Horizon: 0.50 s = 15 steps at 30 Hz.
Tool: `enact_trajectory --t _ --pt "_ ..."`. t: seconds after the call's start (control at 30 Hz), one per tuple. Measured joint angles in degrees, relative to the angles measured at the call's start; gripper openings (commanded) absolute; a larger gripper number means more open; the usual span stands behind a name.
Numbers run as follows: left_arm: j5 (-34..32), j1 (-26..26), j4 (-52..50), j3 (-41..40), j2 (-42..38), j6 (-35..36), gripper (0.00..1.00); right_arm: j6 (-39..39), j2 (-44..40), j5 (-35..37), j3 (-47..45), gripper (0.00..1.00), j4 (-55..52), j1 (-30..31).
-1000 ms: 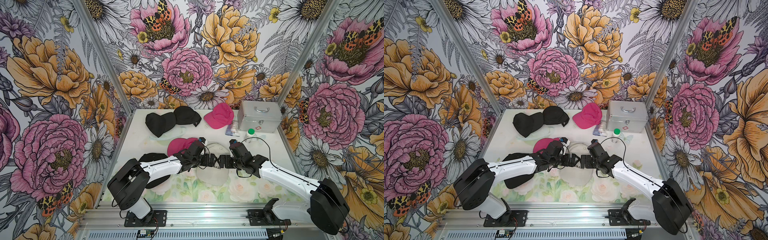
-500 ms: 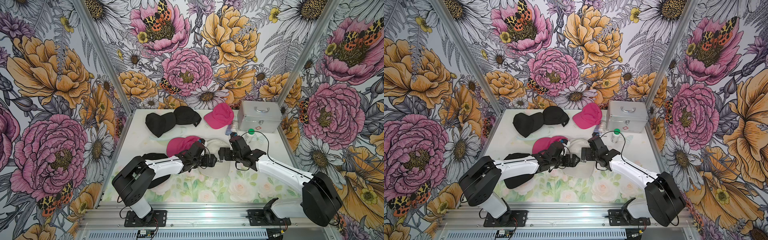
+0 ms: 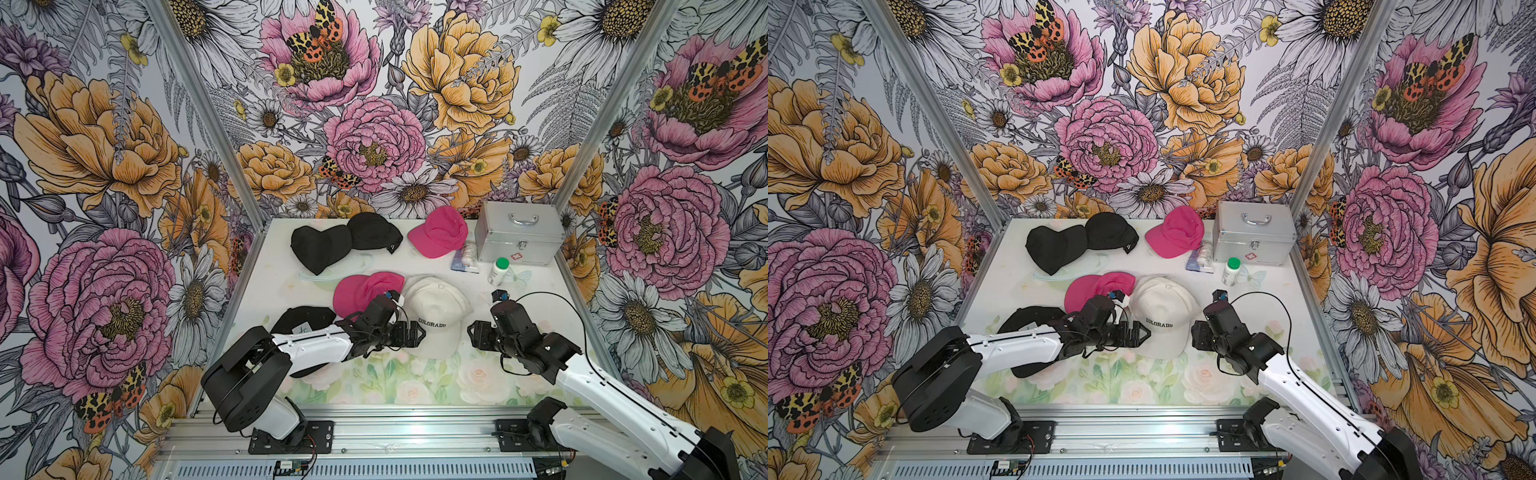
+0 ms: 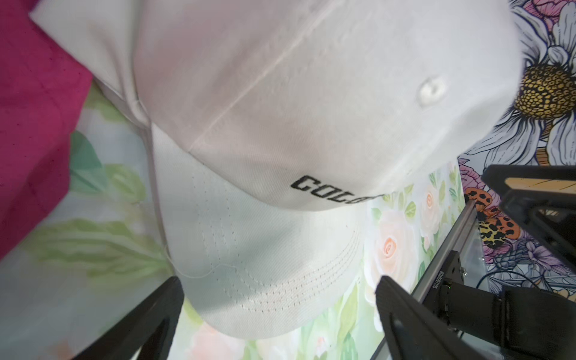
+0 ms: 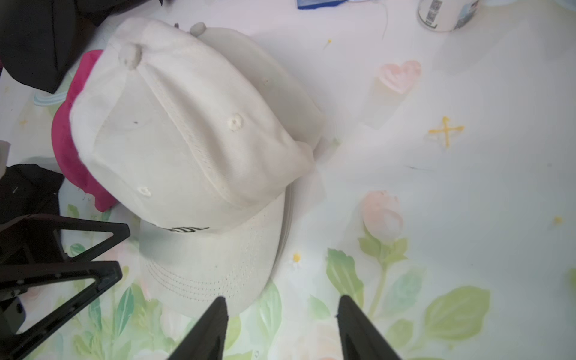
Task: Stack the baseball caps by color
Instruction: Move the baseball cap to the center of the board.
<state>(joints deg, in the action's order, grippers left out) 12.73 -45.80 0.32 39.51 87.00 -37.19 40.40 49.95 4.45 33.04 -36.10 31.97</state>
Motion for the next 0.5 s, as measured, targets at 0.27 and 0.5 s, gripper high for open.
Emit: enact_trajectory --t 0.27,0.5 --pt "-1.33 -1.68 2.4 0.0 3.02 -0.09 0.99 2.47 14.69 -0.11 0.24 0.0 1.92 -0.2" --pt "-2.99 -2.75 5.42 -1.22 4.2 -2.01 0.99 2.69 22.49 0.46 0.83 0.0 11.43 -0.55"
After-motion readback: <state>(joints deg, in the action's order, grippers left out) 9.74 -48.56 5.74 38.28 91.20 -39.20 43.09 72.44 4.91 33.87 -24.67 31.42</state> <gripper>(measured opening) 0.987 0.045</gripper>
